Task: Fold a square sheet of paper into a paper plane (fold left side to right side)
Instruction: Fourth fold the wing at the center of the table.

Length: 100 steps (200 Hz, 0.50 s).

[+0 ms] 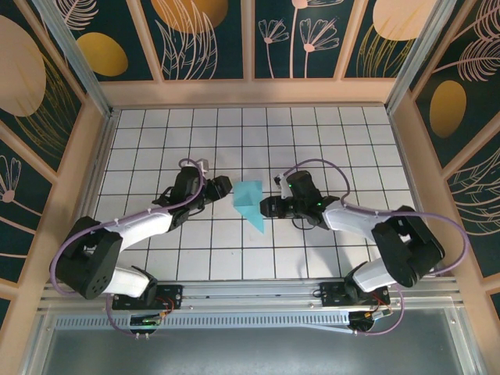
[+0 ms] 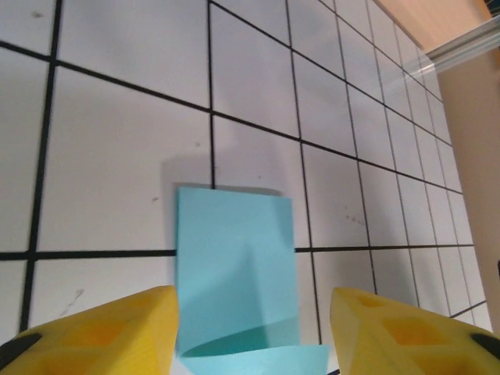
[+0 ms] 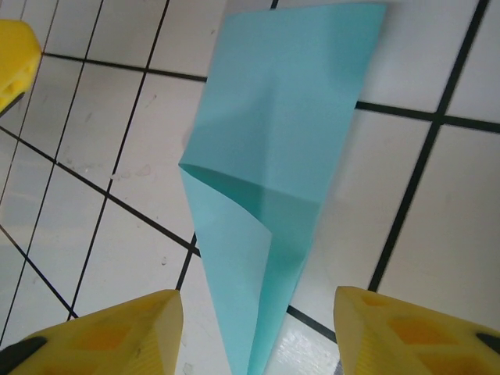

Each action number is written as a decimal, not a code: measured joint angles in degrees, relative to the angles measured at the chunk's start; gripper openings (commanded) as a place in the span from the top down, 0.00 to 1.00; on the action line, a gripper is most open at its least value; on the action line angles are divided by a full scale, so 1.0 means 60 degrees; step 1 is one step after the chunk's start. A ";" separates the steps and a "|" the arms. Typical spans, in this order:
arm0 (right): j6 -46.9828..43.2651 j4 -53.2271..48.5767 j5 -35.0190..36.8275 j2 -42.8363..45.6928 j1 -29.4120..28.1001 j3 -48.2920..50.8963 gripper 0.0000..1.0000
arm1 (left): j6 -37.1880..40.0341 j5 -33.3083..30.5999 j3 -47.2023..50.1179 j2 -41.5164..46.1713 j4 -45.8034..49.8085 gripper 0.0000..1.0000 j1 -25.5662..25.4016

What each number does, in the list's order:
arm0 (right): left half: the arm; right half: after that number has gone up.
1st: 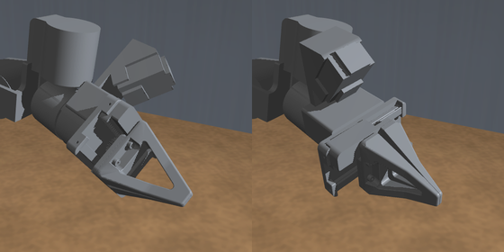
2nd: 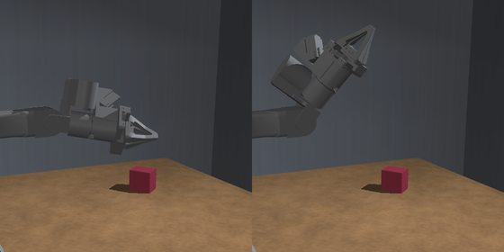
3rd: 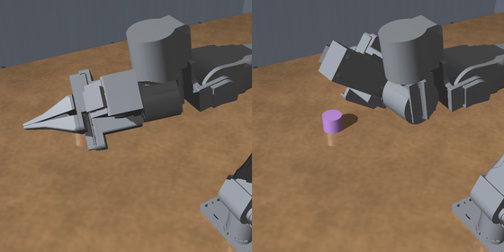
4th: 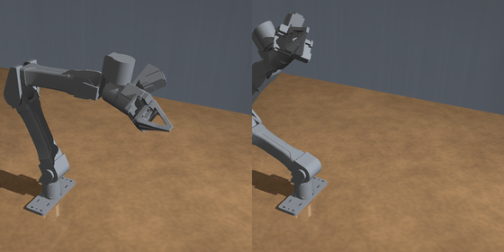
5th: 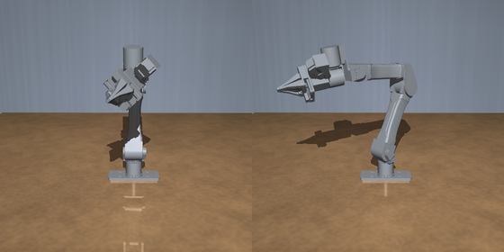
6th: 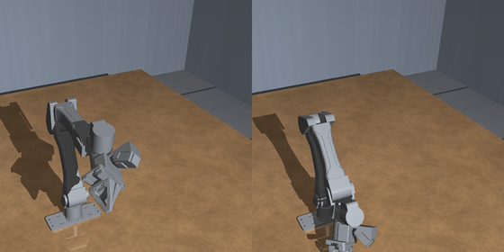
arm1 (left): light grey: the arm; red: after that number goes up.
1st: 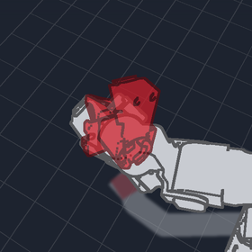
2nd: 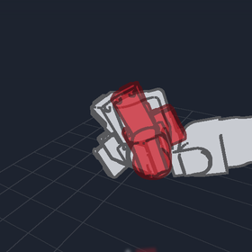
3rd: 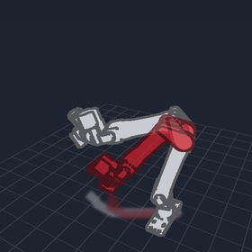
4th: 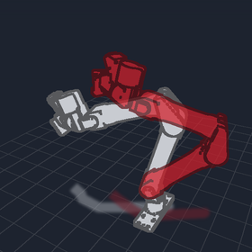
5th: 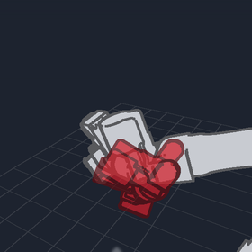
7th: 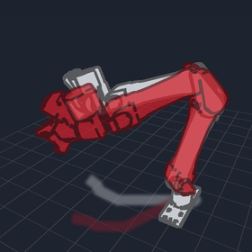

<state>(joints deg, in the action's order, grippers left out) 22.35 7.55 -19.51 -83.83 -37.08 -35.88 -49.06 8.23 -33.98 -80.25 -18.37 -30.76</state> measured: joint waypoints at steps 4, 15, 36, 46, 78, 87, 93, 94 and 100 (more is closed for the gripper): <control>-0.0022 0.0040 -0.0025 -0.0135 -0.0022 -0.0025 0.49 | -0.0011 0.0004 0.0055 0.0040 0.0029 0.43 0.0022; -0.0076 0.0124 -0.0084 -0.0448 -0.0066 -0.0113 0.50 | -0.0106 0.0011 0.0197 0.0117 0.0044 0.41 0.0073; -0.0164 0.0284 -0.0219 -0.0954 -0.0095 -0.0317 0.52 | -0.0248 0.0011 0.0331 0.0135 0.0102 0.41 0.0153; -0.0175 0.0372 -0.0280 -0.1115 -0.0113 -0.0401 0.54 | -0.0299 0.0022 0.0364 0.0135 0.0106 0.41 0.0193; -0.0251 0.0590 -0.0426 -0.1311 -0.0197 -0.0565 0.72 | -0.0426 0.0080 0.0372 0.0113 0.0095 0.39 0.0211; -0.0189 0.0616 -0.0466 -0.1311 -0.0197 -0.0568 0.81 | -0.0474 0.0127 0.0372 0.0062 0.0069 0.38 0.0208; -0.0215 0.0630 -0.0488 -0.1311 -0.0197 -0.0568 0.87 | -0.0521 0.0175 0.0372 0.0004 0.0029 0.37 0.0211; -0.0229 0.0619 -0.0488 -0.1311 -0.0197 -0.0568 0.88 | -0.0532 0.0182 0.0372 -0.0004 0.0029 0.37 0.0211; -0.0237 0.0612 -0.0488 -0.1311 -0.0197 -0.0568 0.93 | -0.0565 0.0244 0.0372 -0.0069 -0.0018 0.36 0.0211</control>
<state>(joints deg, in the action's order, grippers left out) 20.93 11.22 -22.44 -91.70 -38.26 -39.29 -52.45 9.69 -31.75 -80.66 -18.48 -29.50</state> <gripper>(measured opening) 0.162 0.623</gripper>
